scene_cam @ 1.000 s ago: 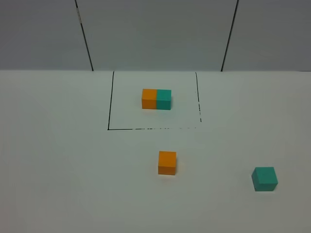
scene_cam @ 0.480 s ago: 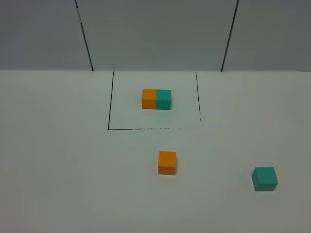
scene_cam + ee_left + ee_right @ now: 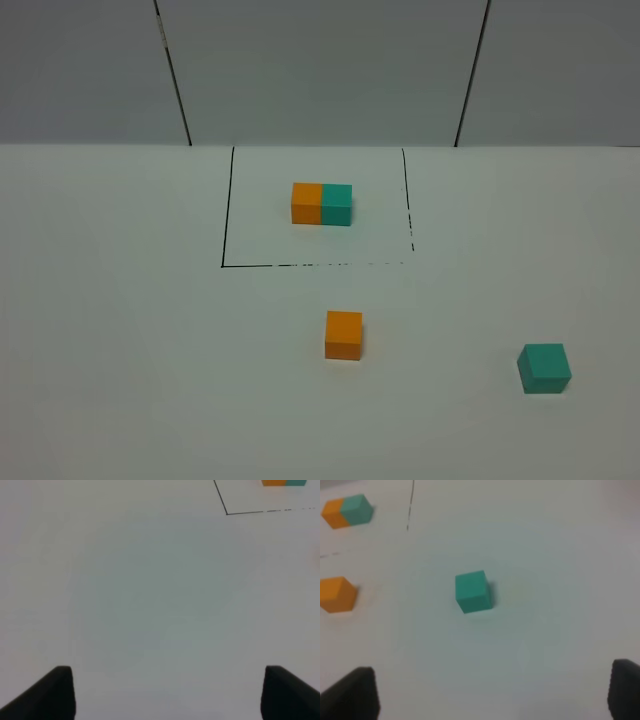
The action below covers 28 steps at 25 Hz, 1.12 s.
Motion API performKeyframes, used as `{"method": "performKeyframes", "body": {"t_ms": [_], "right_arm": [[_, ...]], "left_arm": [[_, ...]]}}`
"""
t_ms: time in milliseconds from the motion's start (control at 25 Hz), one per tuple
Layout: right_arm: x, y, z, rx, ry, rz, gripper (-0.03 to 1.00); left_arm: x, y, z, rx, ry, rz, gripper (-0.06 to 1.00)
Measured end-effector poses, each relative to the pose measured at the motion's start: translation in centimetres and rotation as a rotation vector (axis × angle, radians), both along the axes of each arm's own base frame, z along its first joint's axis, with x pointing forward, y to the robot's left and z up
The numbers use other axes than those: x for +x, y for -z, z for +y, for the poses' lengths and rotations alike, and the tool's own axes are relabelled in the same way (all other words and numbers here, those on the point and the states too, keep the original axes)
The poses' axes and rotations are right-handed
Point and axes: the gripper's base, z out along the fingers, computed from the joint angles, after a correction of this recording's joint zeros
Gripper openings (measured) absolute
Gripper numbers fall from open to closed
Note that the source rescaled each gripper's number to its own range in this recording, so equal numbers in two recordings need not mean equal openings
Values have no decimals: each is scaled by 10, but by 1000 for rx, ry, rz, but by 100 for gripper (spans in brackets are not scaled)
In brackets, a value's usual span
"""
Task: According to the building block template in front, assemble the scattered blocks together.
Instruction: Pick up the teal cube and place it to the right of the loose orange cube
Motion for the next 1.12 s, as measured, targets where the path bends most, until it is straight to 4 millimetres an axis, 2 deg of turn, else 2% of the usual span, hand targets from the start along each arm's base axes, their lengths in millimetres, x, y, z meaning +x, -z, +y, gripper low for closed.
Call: {"method": "performKeyframes", "body": {"t_ms": [120, 280, 400, 480, 600, 760, 920, 1120], "right_arm": [[18, 2, -1, 7, 0, 119, 83], [52, 3, -3, 25, -2, 307, 92], [89, -2, -3, 65, -7, 406, 99], [116, -6, -2, 102, -11, 427, 100], [157, -1, -2, 130, -27, 497, 100], [207, 27, 2, 141, -68, 639, 100], [247, 59, 23, 85, -144, 741, 100], [276, 92, 39, -6, -186, 803, 100]], "left_arm": [[0, 0, 0, 0, 0, 0, 60], [0, 0, 0, 0, 0, 0, 60], [0, 0, 0, 0, 0, 0, 60], [0, 0, 0, 0, 0, 0, 60], [0, 0, 0, 0, 0, 0, 60], [0, 0, 0, 0, 0, 0, 60], [0, 0, 0, 0, 0, 0, 60], [0, 0, 0, 0, 0, 0, 60]]}}
